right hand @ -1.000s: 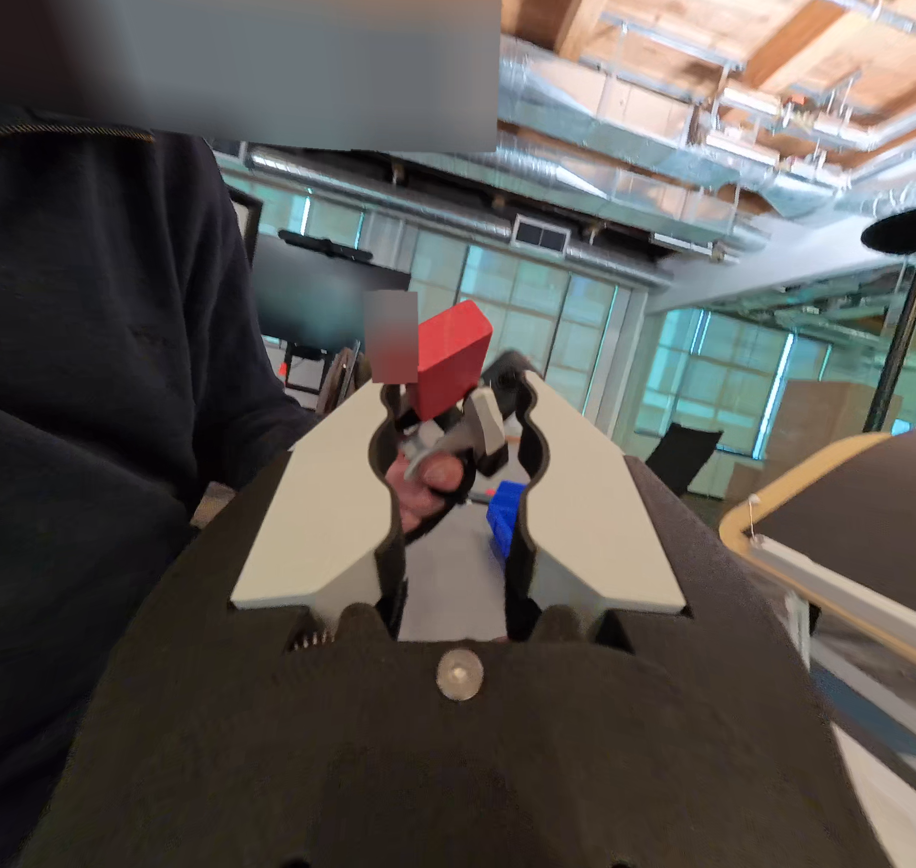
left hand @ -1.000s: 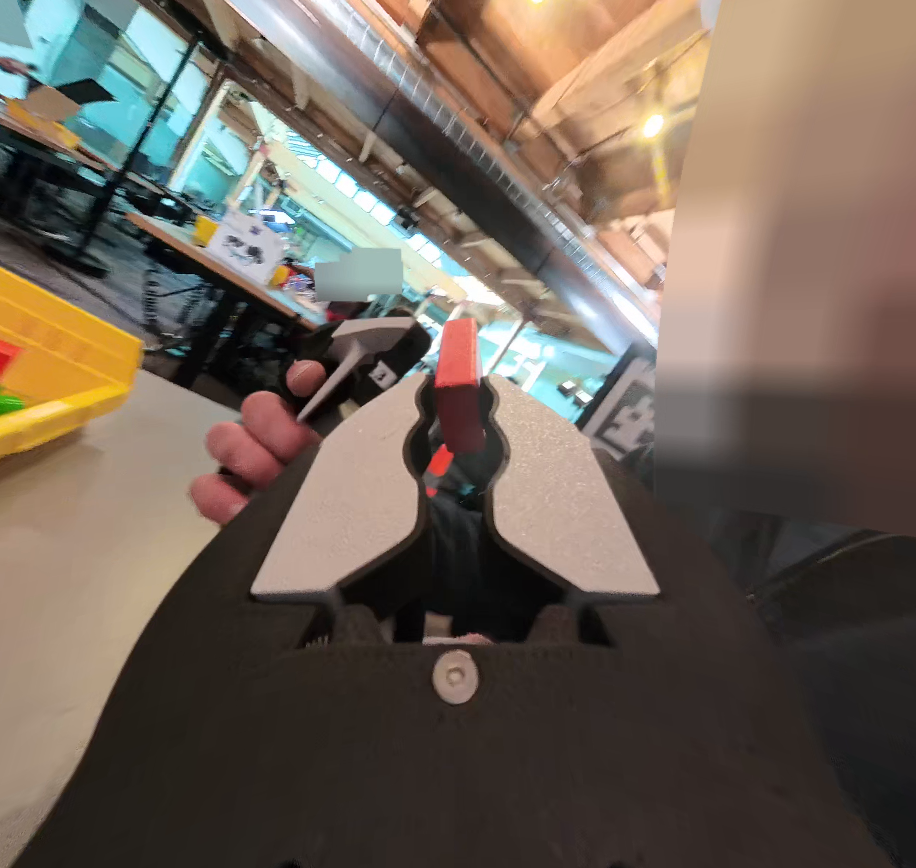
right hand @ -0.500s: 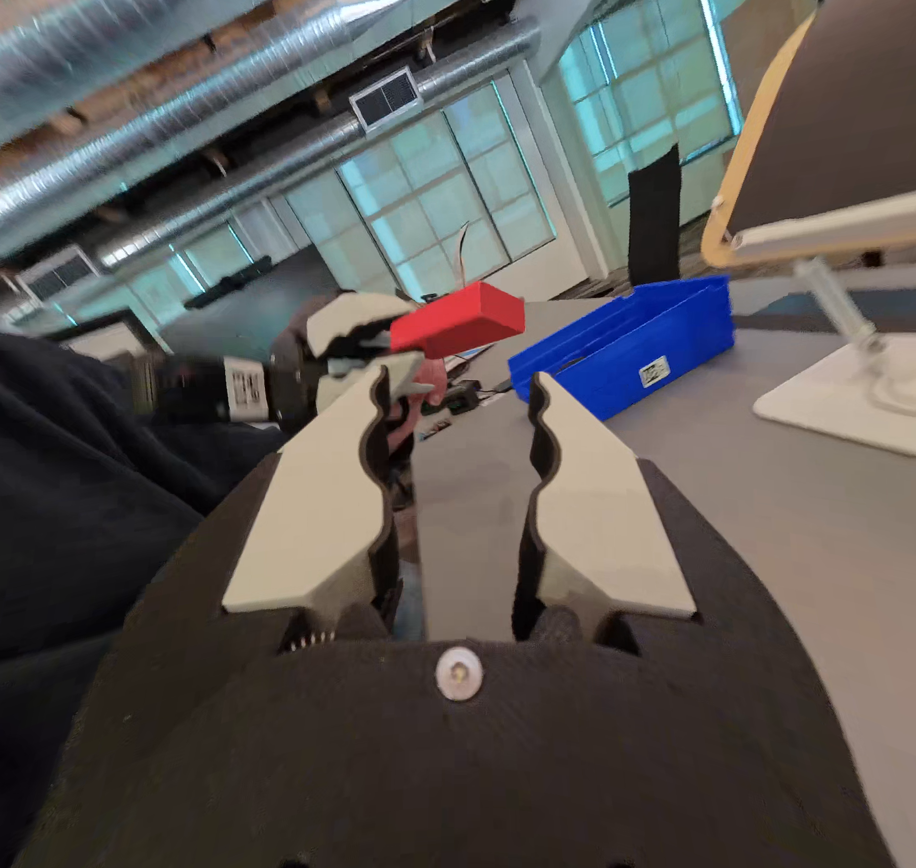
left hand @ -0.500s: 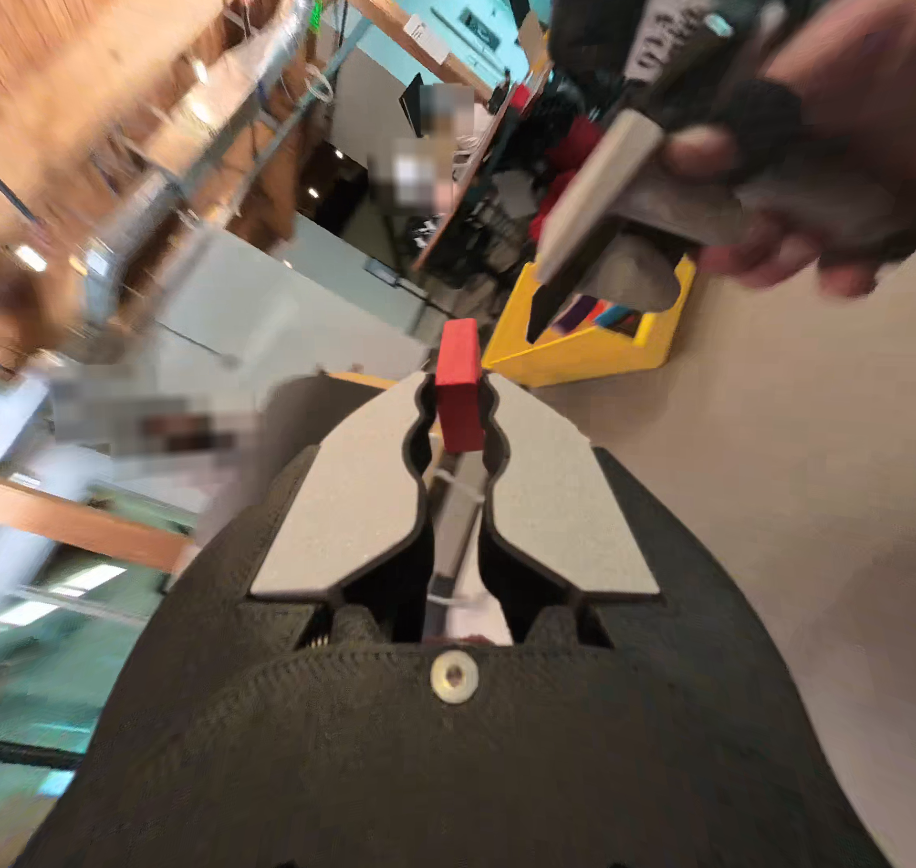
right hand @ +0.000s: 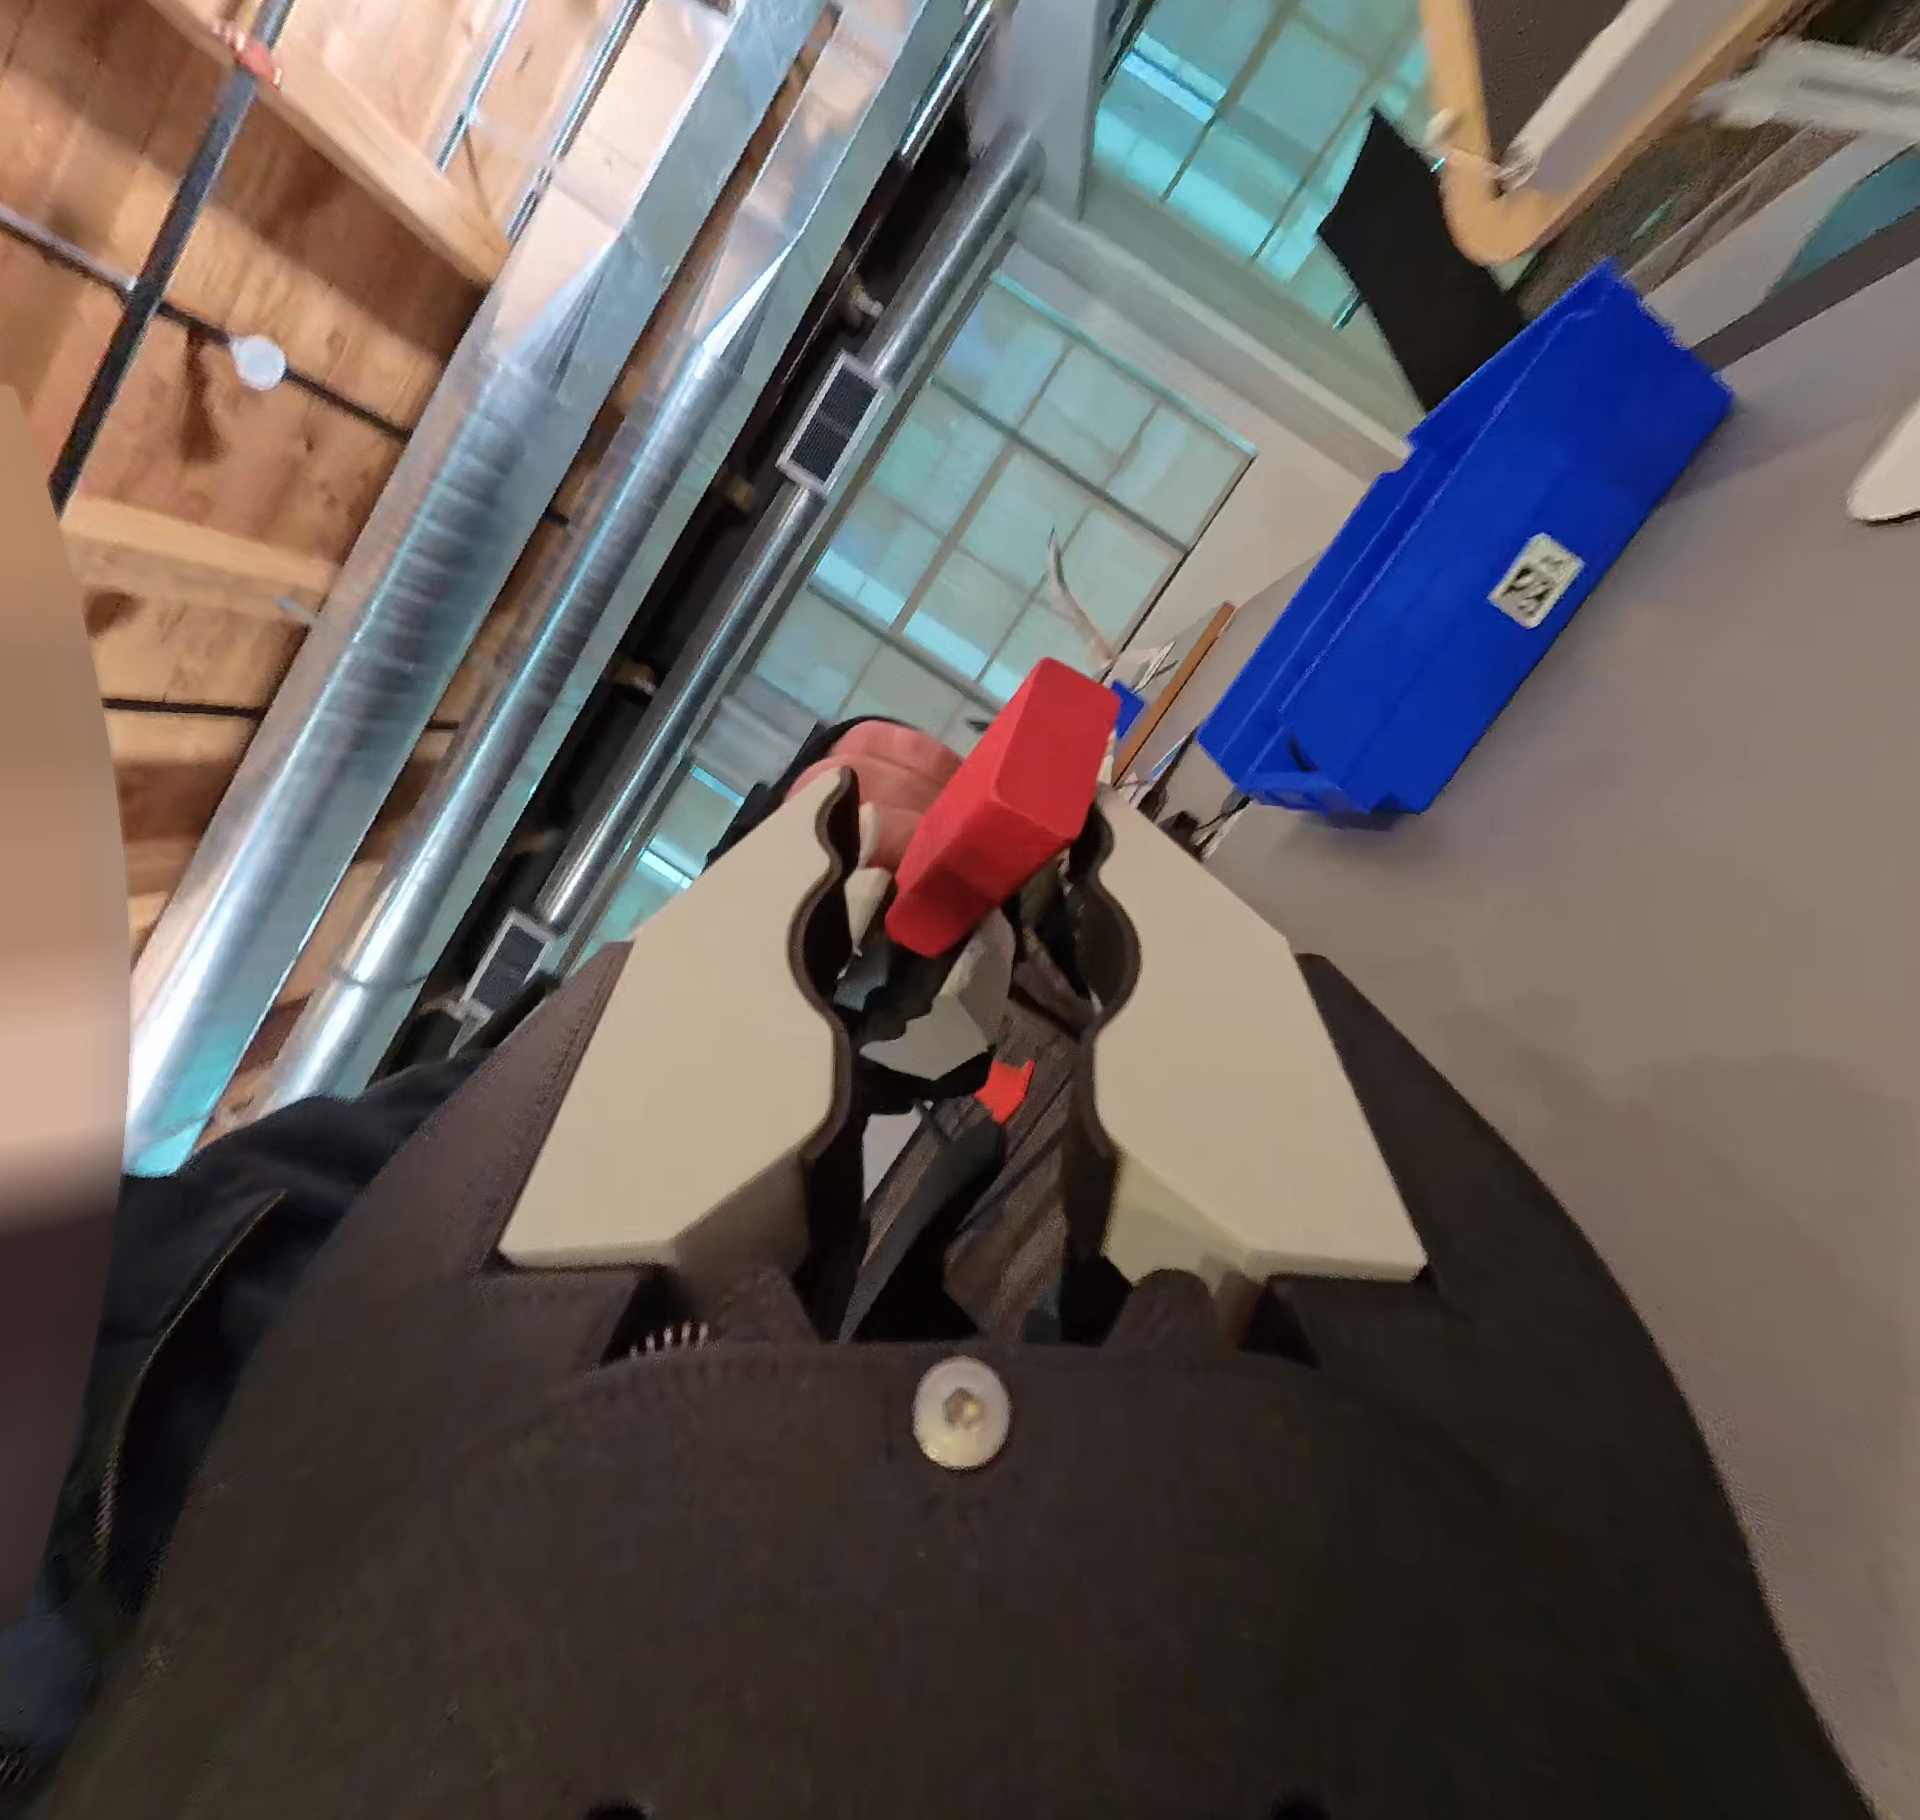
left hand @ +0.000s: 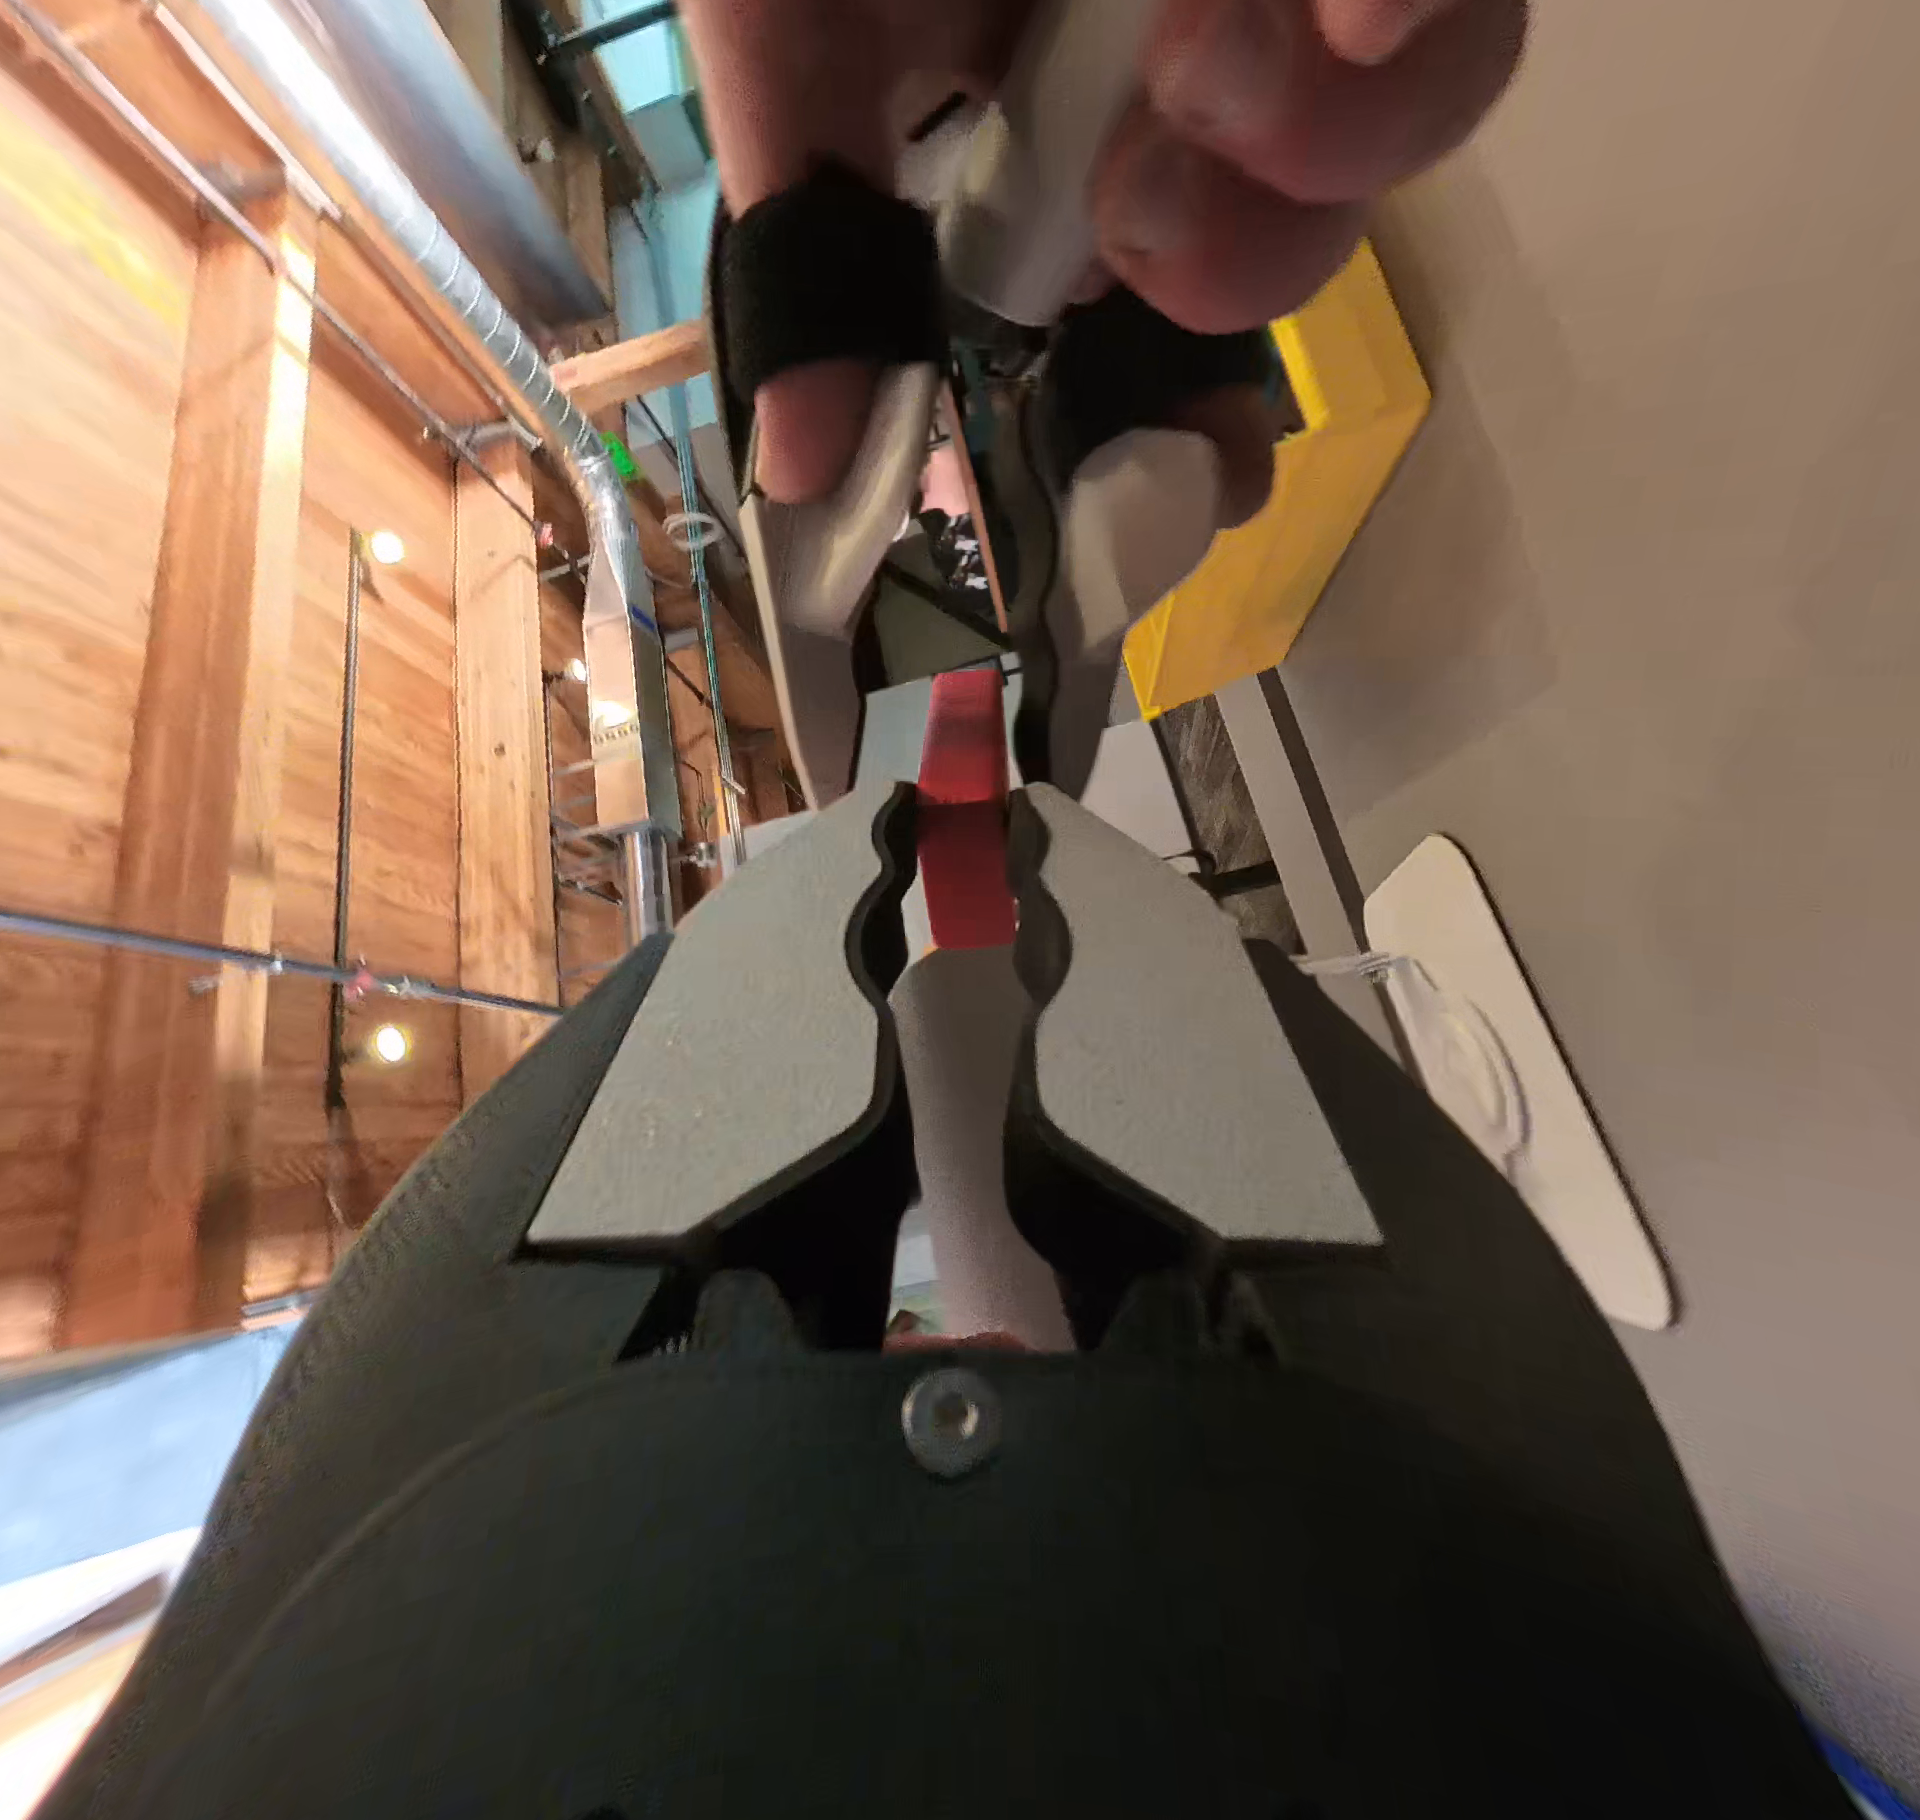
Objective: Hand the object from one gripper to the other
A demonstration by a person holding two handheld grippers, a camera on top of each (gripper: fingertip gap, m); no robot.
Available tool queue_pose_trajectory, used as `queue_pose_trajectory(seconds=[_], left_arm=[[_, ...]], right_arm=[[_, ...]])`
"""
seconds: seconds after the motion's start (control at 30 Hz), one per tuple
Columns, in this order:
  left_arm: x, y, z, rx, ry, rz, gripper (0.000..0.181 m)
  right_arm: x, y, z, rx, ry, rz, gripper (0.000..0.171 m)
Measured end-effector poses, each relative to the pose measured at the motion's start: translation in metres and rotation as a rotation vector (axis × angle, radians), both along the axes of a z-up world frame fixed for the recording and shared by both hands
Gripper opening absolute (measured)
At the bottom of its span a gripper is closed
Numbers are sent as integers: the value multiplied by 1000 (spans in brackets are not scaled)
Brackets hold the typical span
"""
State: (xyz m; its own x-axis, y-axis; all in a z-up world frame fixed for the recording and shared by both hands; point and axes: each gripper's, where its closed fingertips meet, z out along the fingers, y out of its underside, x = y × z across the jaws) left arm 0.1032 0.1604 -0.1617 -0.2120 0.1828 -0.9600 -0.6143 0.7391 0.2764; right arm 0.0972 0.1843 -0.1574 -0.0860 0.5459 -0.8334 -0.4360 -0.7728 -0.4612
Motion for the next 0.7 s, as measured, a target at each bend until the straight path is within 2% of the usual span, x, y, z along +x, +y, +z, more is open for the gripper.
queue_pose_trajectory(seconds=[0.1, 0.23, 0.4, 0.5, 0.6, 0.63, 0.7], left_arm=[[0, 7, -7, 43, 79, -8, 16], [-2, 11, -14, 64, 134, -11, 17], [-2, 16, -19, -67, 57, 21, 20], [0, -4, -13, -320, -43, 5, 34], [-2, -9, 3, -723, -264, 50, 47], [-3, -10, 8, -860, -346, 51, 50], [-6, -10, 14, -1066, -456, 50, 54]], right_arm=[[-1, 9, -11, -49, 24, -44, 21], [-2, 15, -13, -54, 46, -64, 19], [6, 21, 0, 53, 41, -143, 14], [19, 21, 13, 139, 61, -176, 14], [28, 16, 25, 263, 51, -186, 15], [29, 13, 27, 300, 35, -181, 20], [28, 8, 30, 383, -7, -171, 17]])
